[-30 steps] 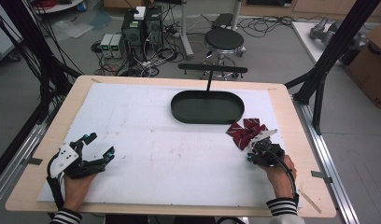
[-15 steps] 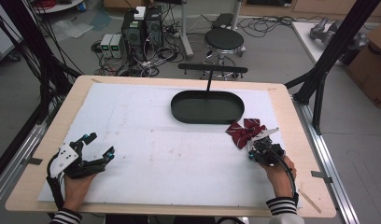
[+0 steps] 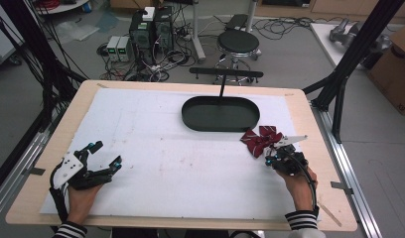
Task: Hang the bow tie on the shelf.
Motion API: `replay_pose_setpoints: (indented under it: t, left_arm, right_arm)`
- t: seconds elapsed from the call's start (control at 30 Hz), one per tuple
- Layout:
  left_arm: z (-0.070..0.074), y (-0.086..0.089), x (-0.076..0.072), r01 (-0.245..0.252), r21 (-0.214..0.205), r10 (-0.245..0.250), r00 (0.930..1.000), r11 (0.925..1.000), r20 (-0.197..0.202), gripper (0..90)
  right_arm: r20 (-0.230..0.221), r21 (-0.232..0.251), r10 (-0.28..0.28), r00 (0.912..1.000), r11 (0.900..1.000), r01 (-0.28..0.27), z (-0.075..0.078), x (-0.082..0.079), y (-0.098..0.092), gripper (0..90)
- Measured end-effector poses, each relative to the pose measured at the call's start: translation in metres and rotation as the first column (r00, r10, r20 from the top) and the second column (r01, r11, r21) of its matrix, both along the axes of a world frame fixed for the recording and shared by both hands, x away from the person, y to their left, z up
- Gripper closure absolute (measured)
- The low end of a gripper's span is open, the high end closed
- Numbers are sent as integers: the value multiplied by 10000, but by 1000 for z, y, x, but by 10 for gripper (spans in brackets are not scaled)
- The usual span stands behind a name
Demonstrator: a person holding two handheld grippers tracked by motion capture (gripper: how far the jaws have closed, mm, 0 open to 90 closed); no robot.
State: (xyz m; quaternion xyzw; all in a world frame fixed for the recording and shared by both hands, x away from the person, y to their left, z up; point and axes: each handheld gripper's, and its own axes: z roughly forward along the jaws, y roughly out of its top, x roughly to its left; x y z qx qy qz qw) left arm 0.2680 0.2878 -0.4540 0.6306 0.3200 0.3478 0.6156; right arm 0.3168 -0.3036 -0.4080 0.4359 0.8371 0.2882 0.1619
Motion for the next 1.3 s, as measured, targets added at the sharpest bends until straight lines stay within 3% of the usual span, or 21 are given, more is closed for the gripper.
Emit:
replay_pose_setpoints:
  t: [0.27,0.37,0.47,0.67,0.8,1.03,1.17,1.3]
  left_arm:
    - [0,0,0,2,5,-2,10000,10000,-8,150]
    - [0,0,0,5,6,-5,10000,10000,-11,150]
    - [0,0,0,-2,4,2,10000,10000,-5,150]
    - [0,0,0,-1,-6,1,10000,10000,-2,150]
    - [0,0,0,4,6,-4,10000,10000,-10,150]
    - [0,0,0,10,24,-10,10000,10000,-20,150]
    - [0,0,0,13,-8,-13,10000,10000,-15,150]
    - [0,0,0,8,10,-8,10000,10000,-18,150]
  right_arm:
    - [655,1012,-182,9977,9948,115,12,-4,-5,874]
    - [1100,1527,-352,9933,9881,181,23,-6,-6,877]
    - [1393,1695,-390,9895,9854,150,29,-6,-6,877]
    - [2025,1835,-520,9779,9829,142,48,-7,0,877]
    - [2505,2186,-481,9669,9758,-80,59,-8,4,877]
    - [3114,2296,-578,9485,9732,-160,79,-6,12,879]
    - [3393,2715,-620,9386,9618,-347,91,-4,16,879]
    - [3697,2782,-562,9274,9591,-528,104,-1,23,879]
